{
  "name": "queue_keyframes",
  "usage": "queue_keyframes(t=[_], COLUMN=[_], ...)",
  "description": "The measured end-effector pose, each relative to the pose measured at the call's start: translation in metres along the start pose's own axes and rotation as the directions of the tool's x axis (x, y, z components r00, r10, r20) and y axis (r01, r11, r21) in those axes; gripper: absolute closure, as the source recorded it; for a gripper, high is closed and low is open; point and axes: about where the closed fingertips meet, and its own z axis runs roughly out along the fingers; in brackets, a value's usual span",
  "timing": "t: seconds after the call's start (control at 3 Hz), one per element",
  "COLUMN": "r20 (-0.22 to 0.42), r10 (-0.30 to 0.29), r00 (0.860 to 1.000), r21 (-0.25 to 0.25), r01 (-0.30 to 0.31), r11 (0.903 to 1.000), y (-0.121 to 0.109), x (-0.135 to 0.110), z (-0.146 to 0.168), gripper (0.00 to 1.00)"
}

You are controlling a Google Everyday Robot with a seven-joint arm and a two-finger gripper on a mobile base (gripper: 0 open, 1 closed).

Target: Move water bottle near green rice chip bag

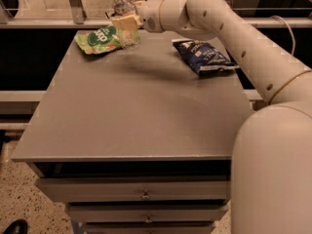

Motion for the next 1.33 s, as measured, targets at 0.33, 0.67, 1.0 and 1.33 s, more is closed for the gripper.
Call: queue_keyframes(t=[0.33, 0.67, 1.0, 1.33], r20=[-0.050, -0.077, -0.090, -0.082], r10=[0.030, 0.052, 0.085, 0.098], r00=[0.998, 0.996, 0.992, 0.992], r21=[0.028, 0.048, 0.071, 0.071], r01=[-0.029, -0.049, -0.079, -0.092], r11=[0.9992, 0.9977, 0.9944, 0.9933], y=[-0.022, -0.032, -0.036, -0.036], x=[0.010, 0.016, 0.024, 0.029], z=[0.023, 0.029, 0.022, 0.021], gripper=[1.00, 1.00, 0.98, 0.75])
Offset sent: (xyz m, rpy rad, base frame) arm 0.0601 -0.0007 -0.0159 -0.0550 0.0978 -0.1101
